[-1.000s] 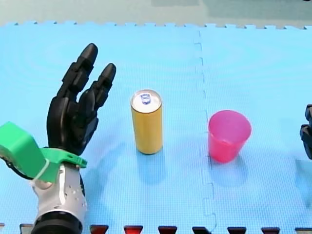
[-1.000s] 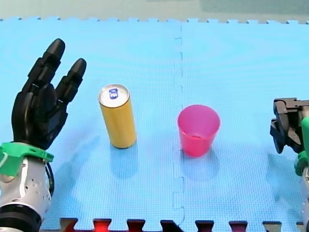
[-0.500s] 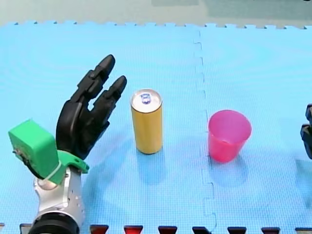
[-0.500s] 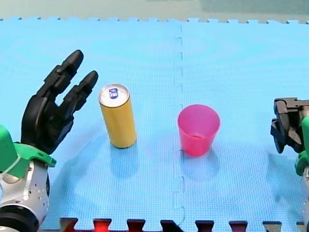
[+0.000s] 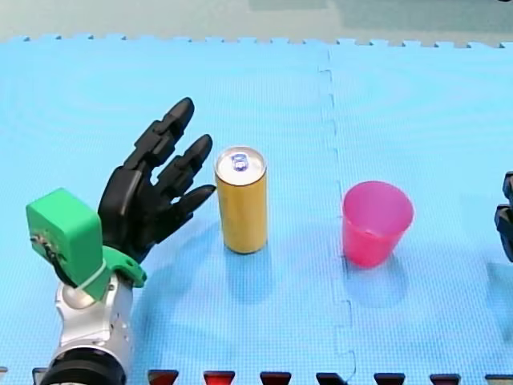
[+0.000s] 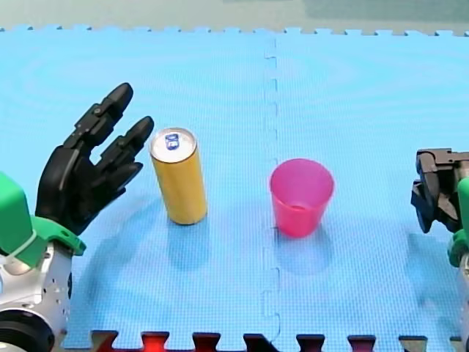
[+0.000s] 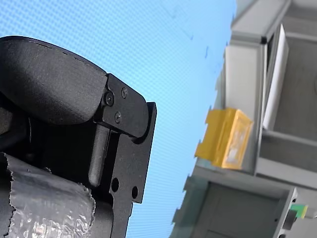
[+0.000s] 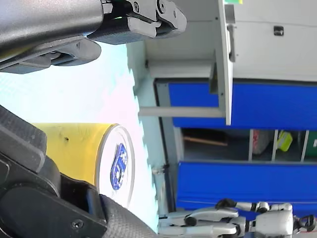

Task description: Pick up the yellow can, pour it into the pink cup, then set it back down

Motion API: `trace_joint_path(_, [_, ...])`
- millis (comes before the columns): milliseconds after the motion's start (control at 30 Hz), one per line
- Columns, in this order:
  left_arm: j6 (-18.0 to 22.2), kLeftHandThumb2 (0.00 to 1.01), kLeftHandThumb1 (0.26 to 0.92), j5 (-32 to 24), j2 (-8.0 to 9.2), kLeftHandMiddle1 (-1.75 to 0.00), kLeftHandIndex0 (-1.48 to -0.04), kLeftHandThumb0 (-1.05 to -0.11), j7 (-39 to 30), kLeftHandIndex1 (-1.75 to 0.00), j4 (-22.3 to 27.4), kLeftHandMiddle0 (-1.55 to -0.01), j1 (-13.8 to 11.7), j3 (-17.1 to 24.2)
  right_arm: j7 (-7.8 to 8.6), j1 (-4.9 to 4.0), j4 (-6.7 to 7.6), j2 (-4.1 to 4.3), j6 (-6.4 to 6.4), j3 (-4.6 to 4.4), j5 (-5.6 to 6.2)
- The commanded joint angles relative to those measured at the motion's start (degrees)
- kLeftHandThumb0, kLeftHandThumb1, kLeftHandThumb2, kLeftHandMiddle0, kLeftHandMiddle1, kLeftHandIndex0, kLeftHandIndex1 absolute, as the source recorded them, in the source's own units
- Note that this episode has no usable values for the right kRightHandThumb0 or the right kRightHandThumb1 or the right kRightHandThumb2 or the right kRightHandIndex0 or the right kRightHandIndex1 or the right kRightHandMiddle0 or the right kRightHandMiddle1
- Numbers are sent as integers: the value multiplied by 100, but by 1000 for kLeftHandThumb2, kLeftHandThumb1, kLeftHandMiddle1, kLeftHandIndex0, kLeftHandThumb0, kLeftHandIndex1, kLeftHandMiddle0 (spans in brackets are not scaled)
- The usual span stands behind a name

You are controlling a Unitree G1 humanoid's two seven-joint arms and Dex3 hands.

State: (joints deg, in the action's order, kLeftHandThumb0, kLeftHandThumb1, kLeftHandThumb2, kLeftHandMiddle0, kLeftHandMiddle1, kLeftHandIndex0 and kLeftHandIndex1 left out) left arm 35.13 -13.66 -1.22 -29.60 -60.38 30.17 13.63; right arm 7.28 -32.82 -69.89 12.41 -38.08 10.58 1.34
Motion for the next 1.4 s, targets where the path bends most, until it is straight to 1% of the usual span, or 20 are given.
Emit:
trace_joint_path(0, [-25, 3, 625, 22, 42, -1, -201, -772, 35, -1, 7, -264, 26, -22, -7, -6, 0, 29, 1, 7, 2])
trace_joint_path(67, [-33, 3, 628, 49, 57, -1, -194, -730, 57, -2, 14, -259, 25, -49, -1, -7, 2, 30, 4, 8, 4])
trace_joint_path(167, [-39, 2, 629, 78, 61, 0, -189, -700, 92, 0, 32, -255, 16, -82, 5, -8, 2, 30, 10, 9, 6])
trace_joint_path(467, [-80, 2, 633, 229, 57, 0, -178, -664, 270, 0, 130, -225, -20, -218, 40, 4, 8, 29, -8, 23, 25])
trace_joint_path(567, [-105, 1, 633, 384, 120, 0, -174, -660, 289, 0, 150, -219, -19, -350, 44, 3, 16, 27, -9, 27, 30])
trace_joint_path(767, [26, 2, 638, 849, 332, 0, -147, -655, 436, 0, 57, -188, 23, -650, 49, -1, 25, 27, -9, 26, 32])
trace_joint_path(1033, [-72, 3, 645, 1288, 500, 0, -130, -662, 700, 0, 79, -168, 57, -986, 27, 19, 46, 11, -23, 10, 21])
trace_joint_path(1167, [-209, 3, 650, 1377, 561, 0, -126, -670, 685, 0, 127, -166, 61, -1100, 30, 28, 54, 13, -25, 9, 23])
trace_joint_path(1367, [-424, 4, 657, 1345, 645, -1, -123, -687, 535, 0, 259, -168, 48, -1184, 38, 46, 65, 24, -34, 10, 25])
